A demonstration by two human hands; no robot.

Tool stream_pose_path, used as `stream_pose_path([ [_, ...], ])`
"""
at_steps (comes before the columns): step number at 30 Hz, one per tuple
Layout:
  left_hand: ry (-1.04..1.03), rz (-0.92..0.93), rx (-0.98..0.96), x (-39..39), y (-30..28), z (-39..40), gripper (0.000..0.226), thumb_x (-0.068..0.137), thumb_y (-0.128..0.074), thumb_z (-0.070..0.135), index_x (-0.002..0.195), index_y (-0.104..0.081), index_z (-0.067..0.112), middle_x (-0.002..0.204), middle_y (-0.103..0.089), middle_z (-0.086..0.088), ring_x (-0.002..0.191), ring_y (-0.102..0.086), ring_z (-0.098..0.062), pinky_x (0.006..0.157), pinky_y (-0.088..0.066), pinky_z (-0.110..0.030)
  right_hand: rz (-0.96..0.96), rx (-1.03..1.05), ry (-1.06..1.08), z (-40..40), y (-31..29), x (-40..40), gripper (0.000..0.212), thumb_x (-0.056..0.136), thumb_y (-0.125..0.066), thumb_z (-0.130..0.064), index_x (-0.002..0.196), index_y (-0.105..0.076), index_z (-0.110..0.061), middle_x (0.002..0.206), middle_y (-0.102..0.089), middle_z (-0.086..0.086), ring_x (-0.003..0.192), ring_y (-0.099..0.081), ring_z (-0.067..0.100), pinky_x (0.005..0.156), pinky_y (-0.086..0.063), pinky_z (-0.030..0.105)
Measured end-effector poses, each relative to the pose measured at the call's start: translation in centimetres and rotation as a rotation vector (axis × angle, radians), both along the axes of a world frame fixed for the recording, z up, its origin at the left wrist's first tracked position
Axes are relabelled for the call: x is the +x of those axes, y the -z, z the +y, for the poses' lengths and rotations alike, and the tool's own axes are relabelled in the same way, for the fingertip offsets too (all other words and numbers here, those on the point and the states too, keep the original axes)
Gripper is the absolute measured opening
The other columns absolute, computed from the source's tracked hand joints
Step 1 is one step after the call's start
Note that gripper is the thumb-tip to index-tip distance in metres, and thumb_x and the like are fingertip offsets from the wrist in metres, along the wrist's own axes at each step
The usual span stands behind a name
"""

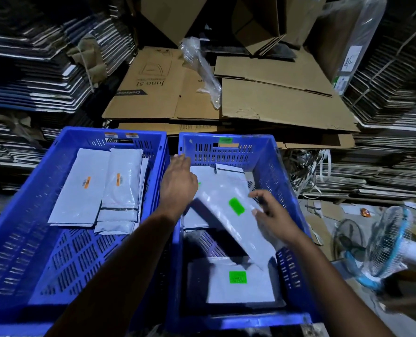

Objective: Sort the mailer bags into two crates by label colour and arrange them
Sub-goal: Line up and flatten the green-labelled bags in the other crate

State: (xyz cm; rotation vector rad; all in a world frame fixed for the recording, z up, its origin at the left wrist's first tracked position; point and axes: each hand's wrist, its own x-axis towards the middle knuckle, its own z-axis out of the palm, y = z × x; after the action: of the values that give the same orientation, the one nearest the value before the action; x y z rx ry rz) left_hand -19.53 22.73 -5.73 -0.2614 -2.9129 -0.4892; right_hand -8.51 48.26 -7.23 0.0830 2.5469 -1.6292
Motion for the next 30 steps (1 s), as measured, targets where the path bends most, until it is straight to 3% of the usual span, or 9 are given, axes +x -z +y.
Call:
stream_pose_path([
  [5,0.07,-0.015,-0.263,-0.4,0.4,0.5,0.057,0.101,-0.033,0.027,0.154,-0.026,0.008,0.161,-0.027,-0.009,0.152,-0.017,-0.024,0.124,-0.016,-0.04,-0.04,0.042,0.355,-0.5,1.5,-5.8,0.037,0.099,-0.049,-0.003,0.111,-0.064,-0.035,0.112,-0.065,0.005,0.087,-0.06,0.021,0.071,-0.044,0.027],
  [9,0.084,-0.042,-0.333,-0.8,0.7,0.6,0.057,0.101,-0.033,0.03,0.154,-0.026,0.009,0.161,-0.028,-0.008,0.152,-0.017,-0.024,0.122,-0.02,-0.041,-0.158,0.293,0.197,-1.3,3.7,-9.3,0.036,0.097,-0.057,-0.005,0.133,-0.06,-0.011,0.137,-0.058,0.015,0.123,-0.056,0.032,0.098,-0.044,0.032],
  [16,0.203,0.012,-0.589,-1.0,3.0,2.4,0.053,0.097,-0.03,0.02,0.146,-0.035,0.0,0.151,-0.038,-0.022,0.148,-0.02,-0.037,0.12,-0.016,-0.052,-0.122,0.694,0.091,-1.7,4.8,-10.9,0.041,0.098,-0.05,-0.04,0.138,-0.051,-0.03,0.15,-0.033,0.013,0.137,-0.03,0.035,0.107,-0.034,0.051],
  [19,0.147,-0.113,-0.484,-1.8,5.1,5.0,0.056,0.097,-0.022,0.015,0.149,-0.031,-0.001,0.153,-0.035,-0.023,0.148,-0.023,-0.037,0.118,-0.022,-0.048,-0.125,0.673,-0.043,-1.9,5.6,-12.7,0.056,0.102,-0.032,-0.051,0.153,-0.03,-0.028,0.161,-0.019,0.013,0.149,-0.016,0.031,0.117,-0.024,0.051],
  [22,0.053,-0.163,-0.279,-3.1,8.9,6.2,0.062,0.084,-0.021,0.015,0.126,-0.064,0.0,0.133,-0.062,-0.02,0.123,-0.06,-0.035,0.097,-0.051,-0.043,-0.165,0.635,-0.12,-2.5,7.2,-14.3,0.064,0.103,-0.02,-0.055,0.159,-0.01,-0.026,0.167,-0.002,0.011,0.154,-0.001,0.028,0.123,-0.01,0.049],
  [24,0.006,-0.279,-0.186,-4.2,12.4,6.1,0.054,0.08,-0.033,0.022,0.11,-0.076,0.007,0.118,-0.071,-0.014,0.106,-0.07,-0.031,0.083,-0.058,-0.038,-0.168,0.733,-0.197,-2.8,8.3,-14.4,0.063,0.104,-0.017,-0.053,0.159,0.0,-0.028,0.167,0.008,0.009,0.154,0.008,0.028,0.124,0.0,0.05],
  [26,-0.026,-0.338,-0.102,-5.1,14.7,6.2,0.047,0.084,-0.046,0.029,0.12,-0.072,0.014,0.13,-0.065,-0.011,0.116,-0.066,-0.03,0.091,-0.054,-0.039,-0.139,0.816,-0.246,-2.9,9.2,-14.3,0.062,0.105,-0.016,-0.05,0.159,0.007,-0.03,0.166,0.014,0.007,0.153,0.015,0.029,0.123,0.004,0.05],
  [28,-0.032,-0.27,0.004,-4.8,15.3,6.7,0.051,0.085,-0.057,0.028,0.136,-0.059,0.022,0.149,-0.046,-0.003,0.133,-0.052,-0.03,0.109,-0.034,-0.044,-0.09,0.855,-0.27,-3.0,9.9,-14.3,0.062,0.104,-0.018,-0.048,0.158,0.01,-0.032,0.166,0.015,0.005,0.152,0.018,0.028,0.124,0.003,0.05],
  [30,-0.019,-0.208,0.079,-4.1,15.6,6.9,0.052,0.088,-0.052,0.029,0.14,-0.054,0.025,0.153,-0.04,-0.001,0.137,-0.047,-0.029,0.112,-0.023,-0.045,-0.047,0.899,-0.303,-2.9,10.3,-14.5,0.063,0.104,-0.019,-0.048,0.157,0.011,-0.032,0.166,0.017,0.002,0.152,0.019,0.028,0.124,0.002,0.05],
])
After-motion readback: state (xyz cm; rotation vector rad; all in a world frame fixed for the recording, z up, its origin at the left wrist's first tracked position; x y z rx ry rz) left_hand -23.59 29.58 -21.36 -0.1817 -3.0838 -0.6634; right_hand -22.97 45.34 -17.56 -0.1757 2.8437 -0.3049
